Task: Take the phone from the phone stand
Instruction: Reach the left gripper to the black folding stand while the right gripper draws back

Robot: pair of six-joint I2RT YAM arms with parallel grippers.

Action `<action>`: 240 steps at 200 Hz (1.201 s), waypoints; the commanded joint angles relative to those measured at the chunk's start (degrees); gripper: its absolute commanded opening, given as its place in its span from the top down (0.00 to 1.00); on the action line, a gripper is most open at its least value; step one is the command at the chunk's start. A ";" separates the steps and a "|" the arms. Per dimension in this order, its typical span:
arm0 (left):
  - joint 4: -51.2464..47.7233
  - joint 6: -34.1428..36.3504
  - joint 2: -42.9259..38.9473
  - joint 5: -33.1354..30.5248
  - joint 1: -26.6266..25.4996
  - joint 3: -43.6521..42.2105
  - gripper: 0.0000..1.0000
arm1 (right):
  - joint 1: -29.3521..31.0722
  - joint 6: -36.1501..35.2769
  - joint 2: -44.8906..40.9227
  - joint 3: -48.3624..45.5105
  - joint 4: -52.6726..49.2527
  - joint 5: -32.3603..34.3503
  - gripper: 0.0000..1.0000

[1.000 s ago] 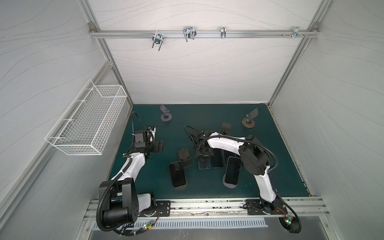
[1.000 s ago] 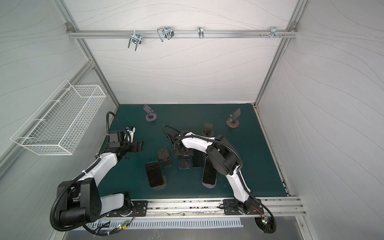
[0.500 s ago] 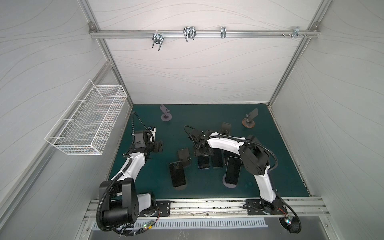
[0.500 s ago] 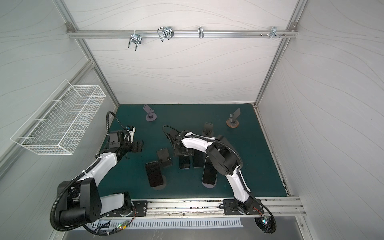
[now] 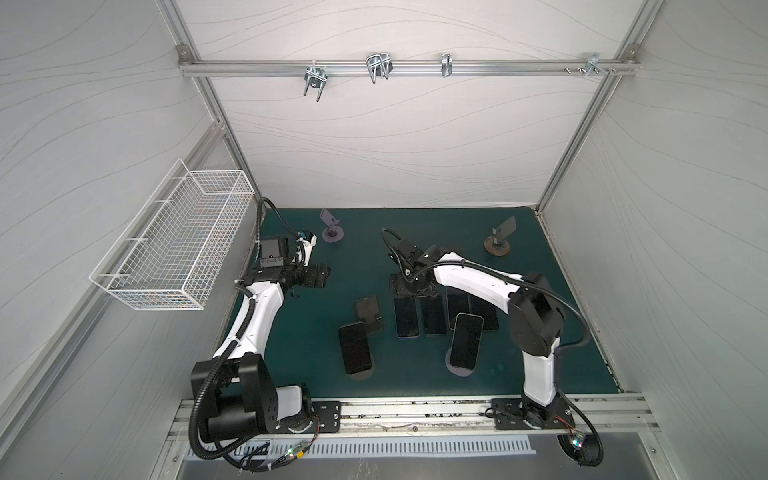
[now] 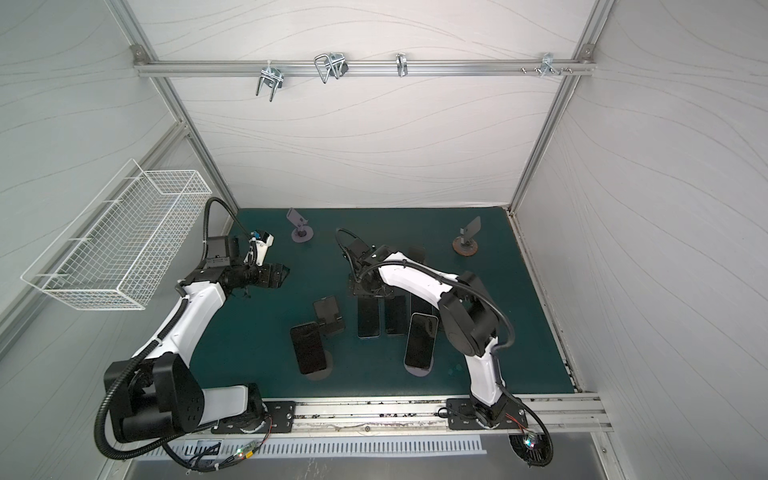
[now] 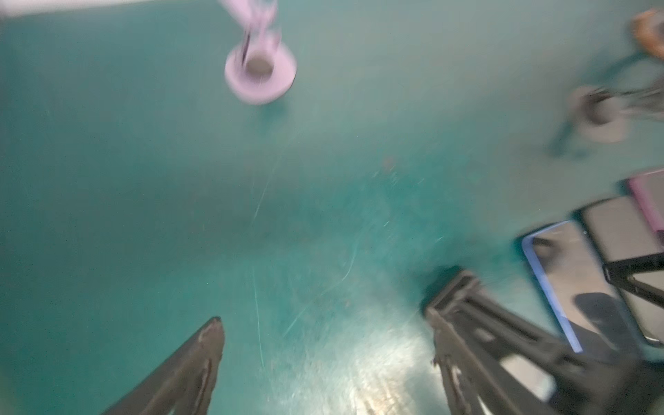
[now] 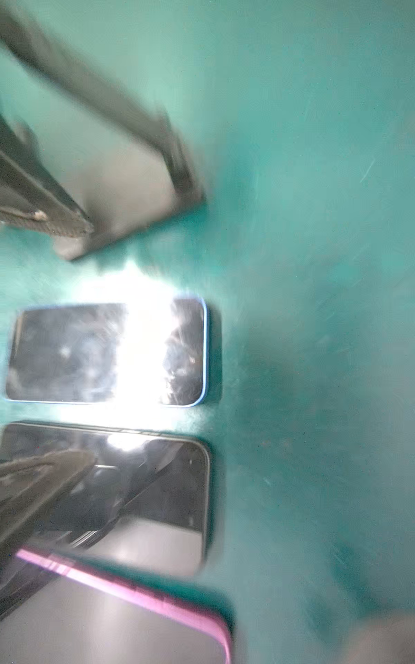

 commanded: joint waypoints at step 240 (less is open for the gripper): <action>-33.96 19.34 15.74 13.35 -23.18 16.96 0.37 | -3.75 -16.65 -49.35 -36.41 23.46 17.06 0.01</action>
